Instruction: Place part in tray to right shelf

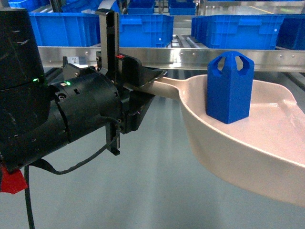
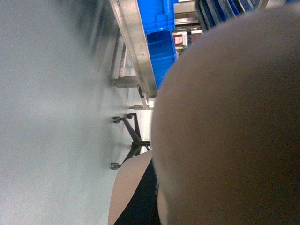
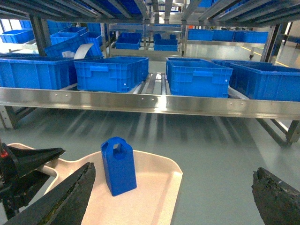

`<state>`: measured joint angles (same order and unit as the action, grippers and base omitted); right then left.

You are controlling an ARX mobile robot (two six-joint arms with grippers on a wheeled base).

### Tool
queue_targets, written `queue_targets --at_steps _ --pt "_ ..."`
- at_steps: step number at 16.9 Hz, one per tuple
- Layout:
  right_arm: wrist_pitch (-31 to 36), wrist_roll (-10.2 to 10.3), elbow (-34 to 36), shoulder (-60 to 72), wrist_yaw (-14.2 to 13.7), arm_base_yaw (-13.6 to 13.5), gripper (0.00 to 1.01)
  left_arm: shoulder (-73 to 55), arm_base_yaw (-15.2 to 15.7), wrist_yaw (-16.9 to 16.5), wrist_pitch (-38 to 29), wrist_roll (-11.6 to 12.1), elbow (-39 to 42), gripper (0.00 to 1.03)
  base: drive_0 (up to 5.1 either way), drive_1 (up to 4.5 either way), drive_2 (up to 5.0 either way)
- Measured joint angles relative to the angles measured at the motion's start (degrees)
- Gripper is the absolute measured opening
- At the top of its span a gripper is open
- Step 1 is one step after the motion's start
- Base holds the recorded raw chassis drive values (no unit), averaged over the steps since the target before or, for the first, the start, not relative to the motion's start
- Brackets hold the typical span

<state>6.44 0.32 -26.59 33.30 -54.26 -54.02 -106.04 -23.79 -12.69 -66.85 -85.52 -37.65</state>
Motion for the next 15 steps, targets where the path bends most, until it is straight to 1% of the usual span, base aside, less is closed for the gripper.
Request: queue_targets --at_steps 3,13,15 --pt "0.00 0.00 0.00 0.02 0.00 0.02 0.98 0.02 0.00 0.00 -0.04 0.02 0.00 0.16 0.0 3.84 -3.8" --pt "0.02 0.00 0.00 0.35 -0.11 0.02 0.98 0.00 0.26 0.15 0.24 0.11 0.00 0.16 2.4 2.36 -5.1" --pt "-0.09 0.00 0.00 0.00 -0.13 0.02 0.98 0.00 0.24 0.22 -0.09 0.22 -0.04 0.16 -0.1 3.97 -4.1"
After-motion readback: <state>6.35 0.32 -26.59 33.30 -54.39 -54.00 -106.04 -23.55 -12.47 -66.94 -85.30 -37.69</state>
